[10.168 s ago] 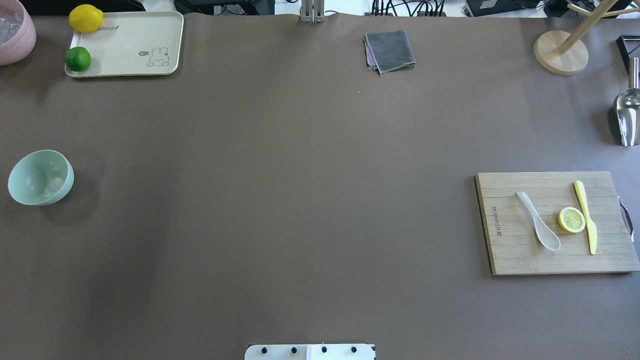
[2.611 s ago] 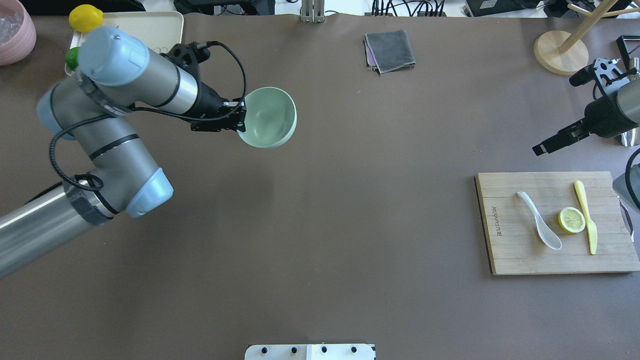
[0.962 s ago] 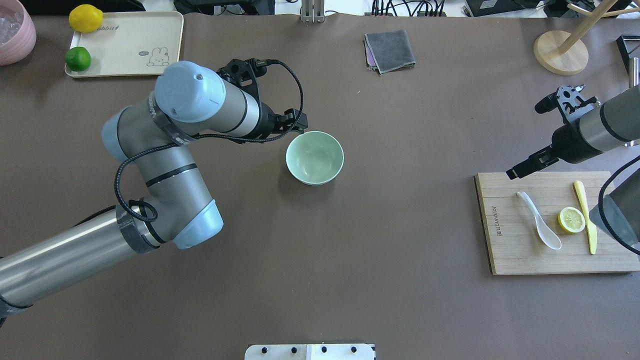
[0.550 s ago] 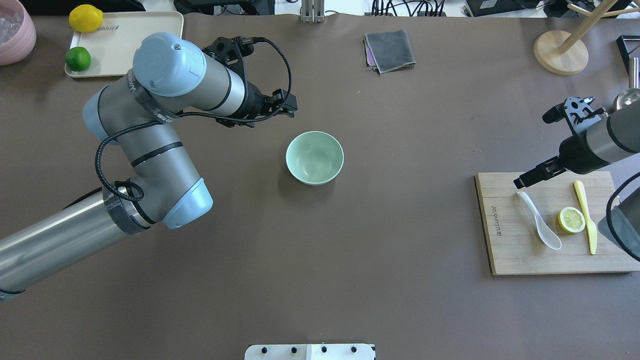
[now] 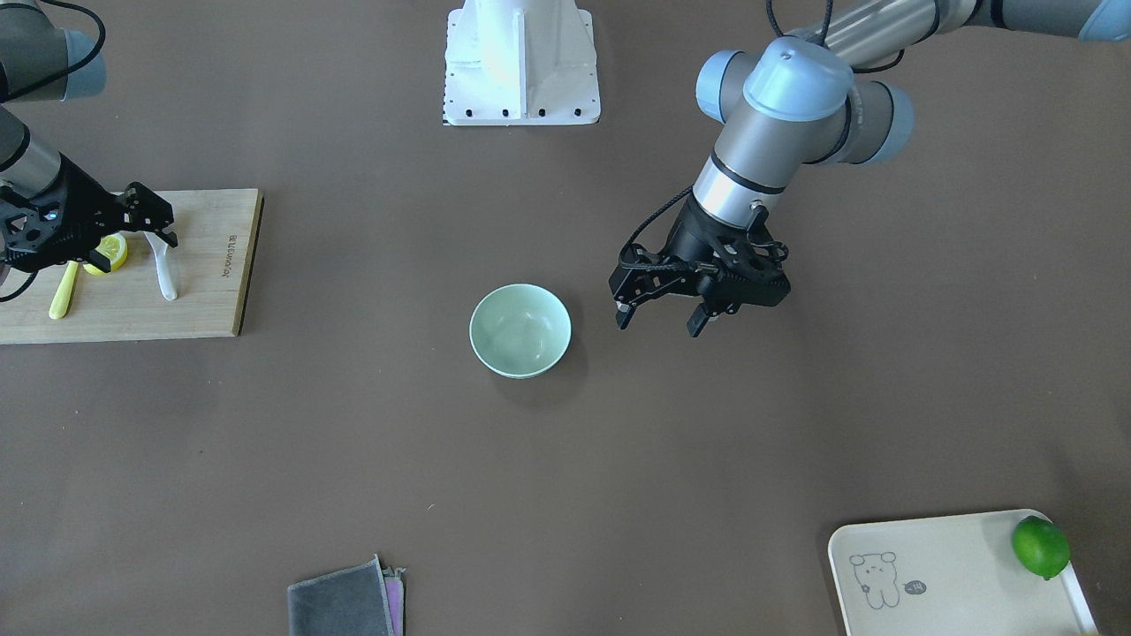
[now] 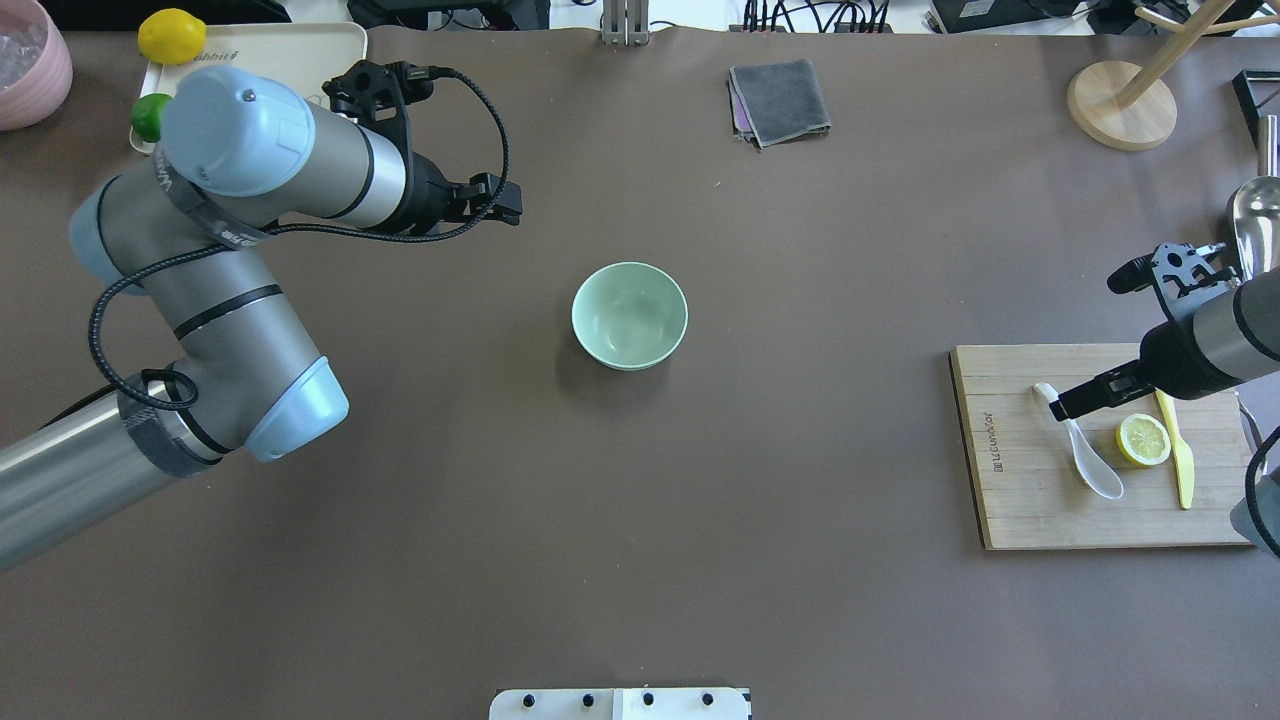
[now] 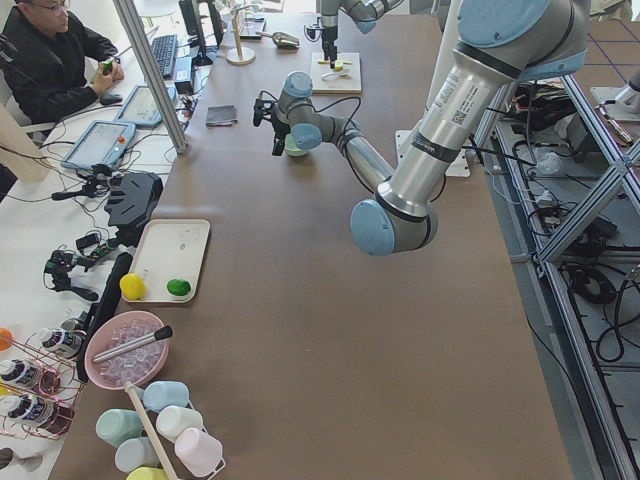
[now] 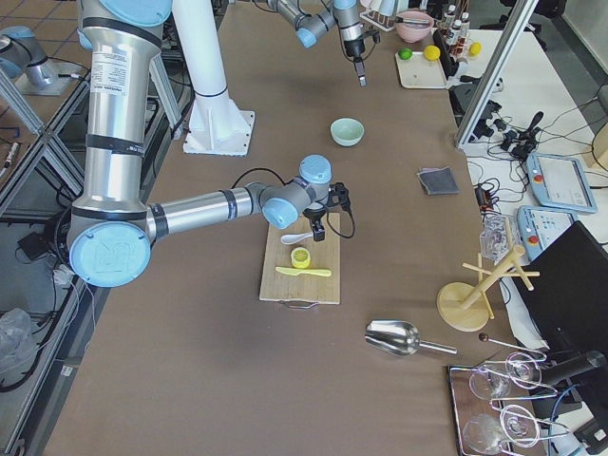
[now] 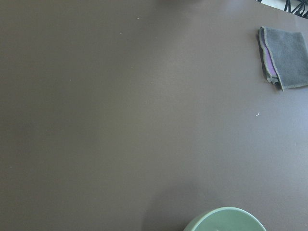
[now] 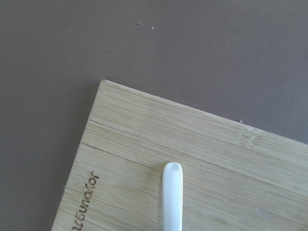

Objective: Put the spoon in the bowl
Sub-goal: 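Grasp the white spoon on the cutting board with the right gripper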

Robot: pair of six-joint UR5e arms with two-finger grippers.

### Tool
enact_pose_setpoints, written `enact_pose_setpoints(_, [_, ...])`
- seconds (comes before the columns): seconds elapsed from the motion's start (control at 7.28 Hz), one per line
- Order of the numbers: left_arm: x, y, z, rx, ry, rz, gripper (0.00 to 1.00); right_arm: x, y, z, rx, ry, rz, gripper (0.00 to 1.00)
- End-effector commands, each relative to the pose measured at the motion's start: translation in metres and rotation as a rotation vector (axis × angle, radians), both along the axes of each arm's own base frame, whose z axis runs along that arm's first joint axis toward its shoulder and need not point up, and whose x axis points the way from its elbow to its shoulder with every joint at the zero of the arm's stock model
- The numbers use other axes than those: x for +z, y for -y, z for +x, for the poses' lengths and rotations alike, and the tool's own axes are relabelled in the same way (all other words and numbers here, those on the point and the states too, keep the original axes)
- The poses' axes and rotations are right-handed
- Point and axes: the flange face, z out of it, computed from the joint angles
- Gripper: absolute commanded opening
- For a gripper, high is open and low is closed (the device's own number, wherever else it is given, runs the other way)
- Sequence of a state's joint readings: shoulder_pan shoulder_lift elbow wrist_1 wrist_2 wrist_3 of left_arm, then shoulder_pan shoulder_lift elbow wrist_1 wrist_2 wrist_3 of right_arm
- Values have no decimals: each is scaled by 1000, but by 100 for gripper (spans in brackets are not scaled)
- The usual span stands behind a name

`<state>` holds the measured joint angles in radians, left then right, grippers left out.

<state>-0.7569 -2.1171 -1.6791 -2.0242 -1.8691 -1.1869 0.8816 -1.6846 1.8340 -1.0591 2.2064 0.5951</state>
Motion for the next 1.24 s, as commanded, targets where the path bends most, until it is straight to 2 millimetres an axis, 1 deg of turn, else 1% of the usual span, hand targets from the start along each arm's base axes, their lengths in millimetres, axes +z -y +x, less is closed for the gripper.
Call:
enact_pose_setpoints(0.0, [28, 10, -32, -2, 68, 71, 98, 4, -6, -18, -15, -16, -12, 100])
enact_pose_setpoints(0.14, [29, 10, -32, -5, 71, 71, 98, 8, -8, -22, -24, -21, -18, 100])
enact_pose_setpoints(0.27, [35, 12, -32, -11, 85, 69, 98, 8, -11, -30, -39, -22, -18, 100])
enact_pose_setpoints(0.41, [43, 14, -31, -35, 108, 74, 98, 11, -9, -36, -44, -26, -21, 100])
enact_pose_setpoints(0.55, [51, 17, -26, -33, 121, 61, 98, 13, -8, -40, -40, -38, -13, 100])
enact_pose_setpoints(0.69, [51, 17, -26, -33, 121, 61, 98, 15, -8, -40, -35, -47, -10, 98])
enact_pose_setpoints(0.82, [50, 17, -26, -31, 120, 63, 98, 17, -8, -40, -35, -50, -13, 83])
enact_pose_setpoints(0.96, [43, 17, -25, -31, 111, 70, 98, 18, -9, -38, -34, -51, -14, 47])
enact_pose_setpoints(1.1, [44, 17, -26, -31, 112, 68, 98, 19, -9, -37, -34, -53, -13, 7])
